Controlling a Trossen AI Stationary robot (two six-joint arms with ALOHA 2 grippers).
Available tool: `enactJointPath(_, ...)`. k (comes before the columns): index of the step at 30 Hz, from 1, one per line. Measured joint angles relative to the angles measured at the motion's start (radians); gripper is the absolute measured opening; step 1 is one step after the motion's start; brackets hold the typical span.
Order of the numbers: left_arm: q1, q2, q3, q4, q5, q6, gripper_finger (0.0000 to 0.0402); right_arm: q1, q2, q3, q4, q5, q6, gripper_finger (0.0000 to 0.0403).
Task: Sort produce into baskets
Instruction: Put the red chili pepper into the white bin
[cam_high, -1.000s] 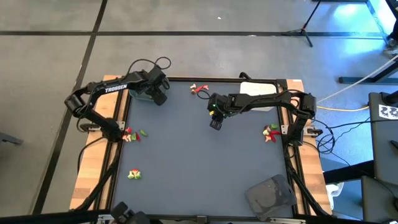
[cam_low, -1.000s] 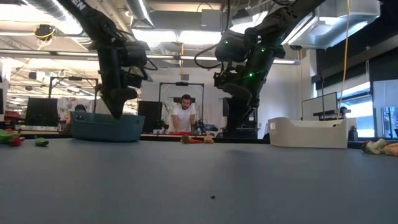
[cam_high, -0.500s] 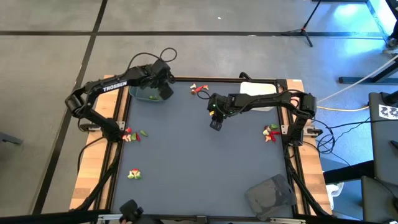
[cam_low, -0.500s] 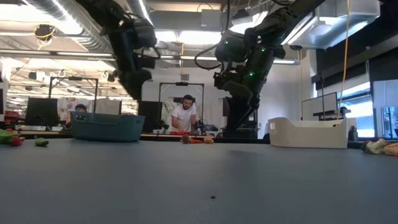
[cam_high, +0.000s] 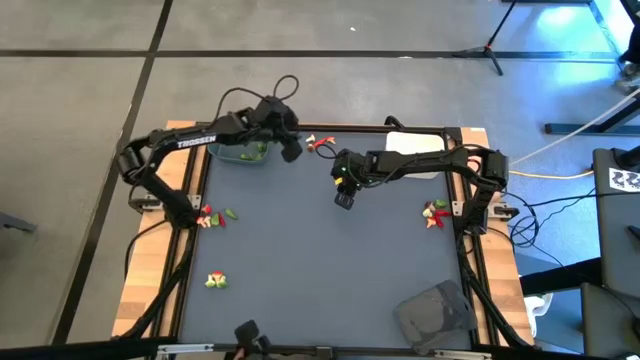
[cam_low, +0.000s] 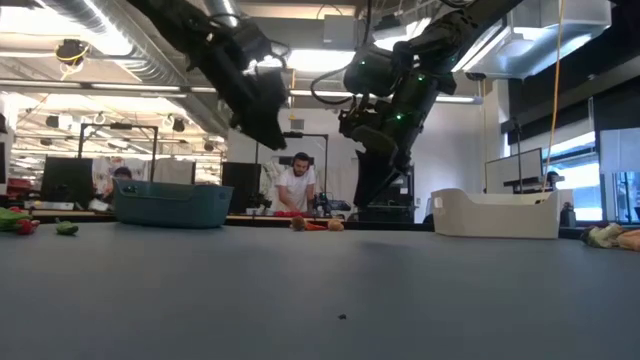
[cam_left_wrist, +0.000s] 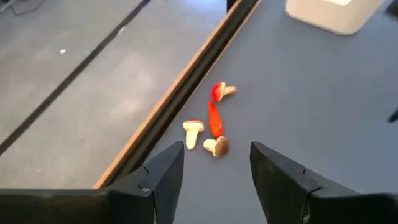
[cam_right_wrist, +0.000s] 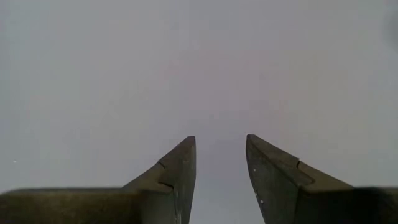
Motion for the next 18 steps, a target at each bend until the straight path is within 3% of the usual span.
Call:
enactJointPath(8,0.003,0.177,-0.002,0.103,0.135,0.095,0.0180,-0.001,0.000,0.000,0.003,0.000,0.000,0.0140)
enactJointPath(13,0.006,0.259,0.002,0.181,0.138,0.156,0.0180,-0.001,0.000,0.000,0.004,0.000,0.000,0.0140)
enactJointPath(18,0.006,0.322,0.059,0.206,0.106,0.112,0.0180,-0.001,0.000,0.000,0.011,0.000,0.000,0.0140)
